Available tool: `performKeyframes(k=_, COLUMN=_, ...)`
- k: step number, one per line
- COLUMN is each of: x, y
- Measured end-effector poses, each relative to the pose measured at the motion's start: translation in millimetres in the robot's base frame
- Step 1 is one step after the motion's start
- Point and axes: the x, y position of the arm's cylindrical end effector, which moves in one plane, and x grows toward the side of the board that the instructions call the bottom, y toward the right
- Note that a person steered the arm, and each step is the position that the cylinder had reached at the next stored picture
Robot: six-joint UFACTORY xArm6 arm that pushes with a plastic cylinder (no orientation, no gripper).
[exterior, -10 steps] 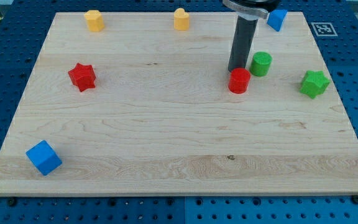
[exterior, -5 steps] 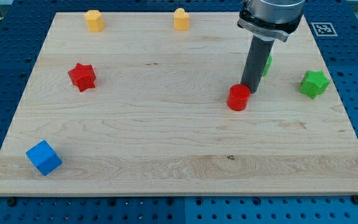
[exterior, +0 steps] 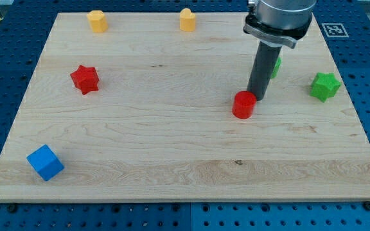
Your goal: Move the red circle to the bottom center of the board
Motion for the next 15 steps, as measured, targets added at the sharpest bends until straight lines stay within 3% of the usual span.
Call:
performKeyframes(k=7, x=11, y=-28)
performKeyframes(k=13, x=57, y=-35)
performKeyframes(k=15, x=47, y=-56)
